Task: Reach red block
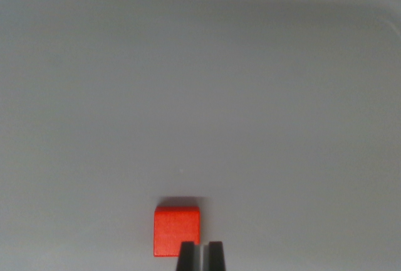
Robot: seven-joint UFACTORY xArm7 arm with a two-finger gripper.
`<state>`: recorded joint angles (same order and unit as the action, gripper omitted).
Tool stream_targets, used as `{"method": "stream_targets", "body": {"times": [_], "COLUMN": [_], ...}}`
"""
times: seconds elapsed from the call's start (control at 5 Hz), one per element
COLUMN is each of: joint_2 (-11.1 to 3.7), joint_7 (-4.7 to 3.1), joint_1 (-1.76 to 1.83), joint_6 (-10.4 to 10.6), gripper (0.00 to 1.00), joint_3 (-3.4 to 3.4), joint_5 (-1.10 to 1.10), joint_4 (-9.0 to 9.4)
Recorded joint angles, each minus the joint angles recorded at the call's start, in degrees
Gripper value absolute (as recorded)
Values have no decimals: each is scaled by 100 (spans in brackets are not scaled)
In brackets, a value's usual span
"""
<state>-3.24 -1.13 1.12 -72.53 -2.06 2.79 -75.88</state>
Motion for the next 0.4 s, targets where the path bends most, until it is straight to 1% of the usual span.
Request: {"method": "stream_targets", "body": {"times": [0.2,0.4], "joint_2": [0,-48], "joint_7": [0,5], "joint_1": [0,5], "joint_6": [0,263], "gripper": [0,0], "joint_3": [0,-3], "joint_5": [0,0], "joint_4": [0,219]}}
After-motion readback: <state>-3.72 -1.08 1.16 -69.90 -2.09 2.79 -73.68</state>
